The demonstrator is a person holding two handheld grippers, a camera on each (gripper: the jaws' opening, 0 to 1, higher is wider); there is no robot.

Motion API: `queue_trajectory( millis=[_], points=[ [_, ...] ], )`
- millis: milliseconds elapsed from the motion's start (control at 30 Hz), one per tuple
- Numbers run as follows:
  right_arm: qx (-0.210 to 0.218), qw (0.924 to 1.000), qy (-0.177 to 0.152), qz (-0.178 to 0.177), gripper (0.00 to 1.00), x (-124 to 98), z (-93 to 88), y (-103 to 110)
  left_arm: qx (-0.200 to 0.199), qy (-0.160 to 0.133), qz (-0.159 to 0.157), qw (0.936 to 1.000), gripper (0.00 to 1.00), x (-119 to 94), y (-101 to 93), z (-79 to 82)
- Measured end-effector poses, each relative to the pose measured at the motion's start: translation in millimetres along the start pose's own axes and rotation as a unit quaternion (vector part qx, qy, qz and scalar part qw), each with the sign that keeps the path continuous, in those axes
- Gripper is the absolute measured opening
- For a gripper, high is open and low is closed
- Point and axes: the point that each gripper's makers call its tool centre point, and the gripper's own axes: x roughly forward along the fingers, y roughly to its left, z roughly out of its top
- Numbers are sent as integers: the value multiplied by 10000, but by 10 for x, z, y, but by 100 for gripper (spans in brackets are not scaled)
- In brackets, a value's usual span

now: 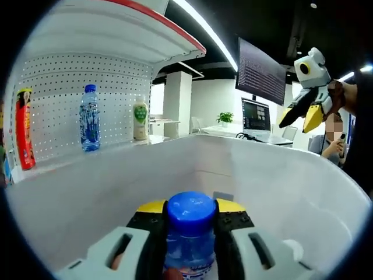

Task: Place the items from the shopping basket onto the snack and drink counter

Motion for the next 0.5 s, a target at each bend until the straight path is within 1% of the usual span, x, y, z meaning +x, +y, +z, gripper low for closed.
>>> queue_trajectory(
  millis=[100, 200, 300, 400, 500],
  points=[
    [-5, 10000, 21, 13, 34, -2, -17, 13, 56, 71, -25, 10000, 29, 15, -13, 14],
    [-10, 10000, 25, 19, 34, 1, -14, 15, 31, 165, -126, 9998, 29, 8, -10, 1],
    [-28, 10000, 30, 30, 34, 9, -3, 18, 17, 197, -168, 9997, 28, -2, -9, 4],
    [-60, 10000, 21, 27, 34, 9, 28, 14, -168, 174, -130, 9996, 27, -3, 29, 15],
    [-76, 10000, 14, 12, 34, 5, 55, 3, -320, 138, -149, 9993, 27, -1, 4, 30]
  ],
)
